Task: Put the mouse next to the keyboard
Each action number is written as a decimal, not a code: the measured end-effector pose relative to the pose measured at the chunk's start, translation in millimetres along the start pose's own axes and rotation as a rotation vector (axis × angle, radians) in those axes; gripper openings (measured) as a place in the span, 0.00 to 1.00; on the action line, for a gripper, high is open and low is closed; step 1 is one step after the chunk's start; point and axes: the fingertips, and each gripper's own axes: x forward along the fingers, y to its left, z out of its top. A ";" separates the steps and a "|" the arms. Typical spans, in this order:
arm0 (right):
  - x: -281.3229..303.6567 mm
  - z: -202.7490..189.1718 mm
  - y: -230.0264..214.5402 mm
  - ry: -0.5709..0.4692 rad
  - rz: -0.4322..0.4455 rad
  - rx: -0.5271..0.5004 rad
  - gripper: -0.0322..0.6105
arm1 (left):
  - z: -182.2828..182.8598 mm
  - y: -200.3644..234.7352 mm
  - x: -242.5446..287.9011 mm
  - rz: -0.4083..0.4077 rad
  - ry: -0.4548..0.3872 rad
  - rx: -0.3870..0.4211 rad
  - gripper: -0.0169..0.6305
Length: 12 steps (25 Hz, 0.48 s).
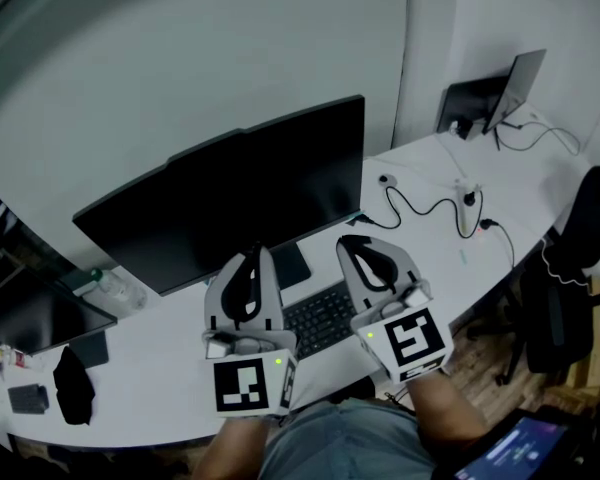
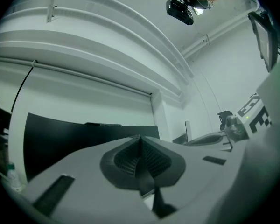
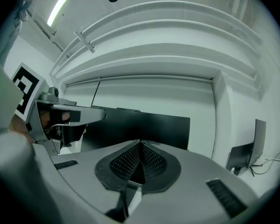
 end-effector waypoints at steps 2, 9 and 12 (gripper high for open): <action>-1.0 0.3 0.1 -0.001 0.000 0.001 0.07 | 0.2 -0.9 -0.4 -0.001 0.001 0.000 0.03; -2.9 -0.6 -0.4 0.000 0.001 0.001 0.07 | -1.5 -2.4 -0.9 0.000 0.004 0.002 0.03; -3.7 -0.3 -1.8 -0.003 0.000 0.003 0.07 | -3.0 -4.2 -0.5 -0.002 0.007 0.007 0.03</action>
